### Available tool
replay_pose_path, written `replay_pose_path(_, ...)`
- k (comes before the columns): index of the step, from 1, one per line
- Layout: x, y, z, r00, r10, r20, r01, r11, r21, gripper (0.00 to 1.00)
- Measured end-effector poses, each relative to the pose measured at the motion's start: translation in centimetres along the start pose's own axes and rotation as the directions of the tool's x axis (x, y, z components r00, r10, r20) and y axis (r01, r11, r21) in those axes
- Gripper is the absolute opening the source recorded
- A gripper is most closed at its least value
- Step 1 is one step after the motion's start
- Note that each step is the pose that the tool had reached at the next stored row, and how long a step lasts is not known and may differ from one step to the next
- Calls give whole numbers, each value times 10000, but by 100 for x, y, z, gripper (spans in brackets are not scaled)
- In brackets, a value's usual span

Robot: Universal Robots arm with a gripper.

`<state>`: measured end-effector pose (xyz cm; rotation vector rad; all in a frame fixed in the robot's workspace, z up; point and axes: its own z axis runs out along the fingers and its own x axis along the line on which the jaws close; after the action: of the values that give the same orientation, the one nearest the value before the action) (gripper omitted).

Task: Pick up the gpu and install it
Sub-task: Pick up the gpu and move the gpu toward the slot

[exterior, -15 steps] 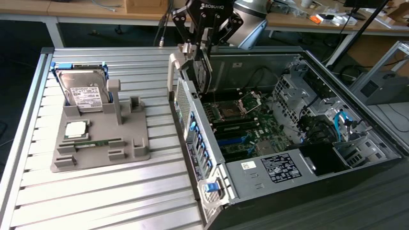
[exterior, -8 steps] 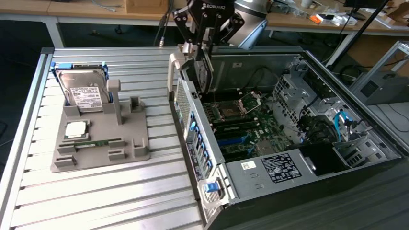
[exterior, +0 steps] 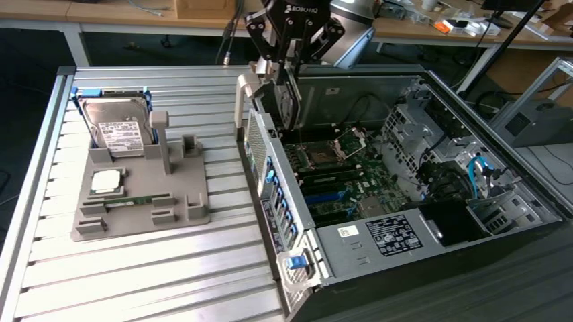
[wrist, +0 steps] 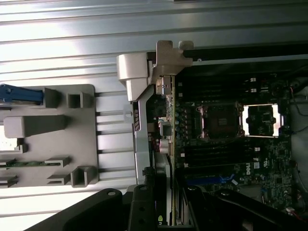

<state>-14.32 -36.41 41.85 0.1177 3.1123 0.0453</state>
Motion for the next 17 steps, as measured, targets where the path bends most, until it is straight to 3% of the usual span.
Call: replay_pose_path(17,-74,6,3,10000,0,0,0,10000,5,27)
